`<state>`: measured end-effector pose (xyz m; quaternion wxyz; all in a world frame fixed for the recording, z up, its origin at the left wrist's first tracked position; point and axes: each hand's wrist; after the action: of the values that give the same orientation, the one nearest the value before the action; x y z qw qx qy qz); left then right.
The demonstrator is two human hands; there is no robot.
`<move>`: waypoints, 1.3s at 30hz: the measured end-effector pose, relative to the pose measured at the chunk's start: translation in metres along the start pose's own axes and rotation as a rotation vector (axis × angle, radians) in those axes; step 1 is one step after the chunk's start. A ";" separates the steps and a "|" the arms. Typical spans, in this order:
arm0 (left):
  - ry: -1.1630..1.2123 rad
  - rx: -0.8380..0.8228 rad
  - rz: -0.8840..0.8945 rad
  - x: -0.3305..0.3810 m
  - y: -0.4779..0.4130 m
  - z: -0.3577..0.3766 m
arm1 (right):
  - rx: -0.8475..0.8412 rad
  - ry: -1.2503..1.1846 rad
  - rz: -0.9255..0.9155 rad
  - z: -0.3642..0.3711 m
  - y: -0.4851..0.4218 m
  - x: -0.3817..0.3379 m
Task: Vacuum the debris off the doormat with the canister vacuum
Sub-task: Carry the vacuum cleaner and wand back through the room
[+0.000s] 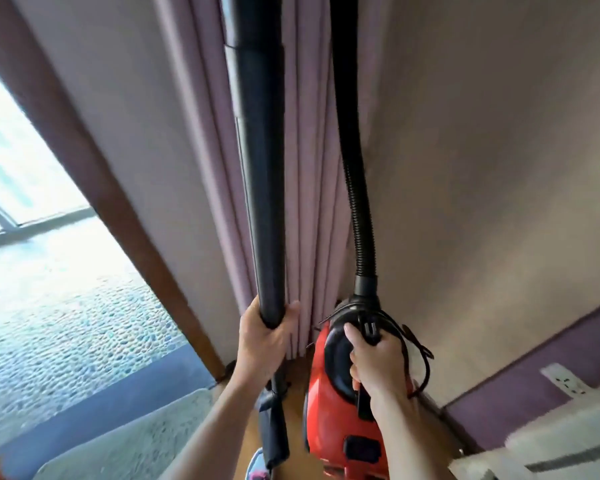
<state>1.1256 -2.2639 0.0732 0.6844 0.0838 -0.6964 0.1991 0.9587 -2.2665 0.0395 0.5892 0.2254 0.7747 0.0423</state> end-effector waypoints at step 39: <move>-0.172 1.183 0.092 0.046 0.361 -0.571 | -1.237 0.523 -0.401 0.376 0.486 0.028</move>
<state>1.5075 -1.7056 0.0508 0.4535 0.4362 -0.5231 0.5748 1.4493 -1.8958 0.0619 0.3999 -0.3159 0.7515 0.4189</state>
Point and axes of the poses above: each hand's wrist, its own y-axis away from the middle knuckle, its own z-axis out of the palm, x = y × z, and after that the axes turned 10 degrees about y, right-handed
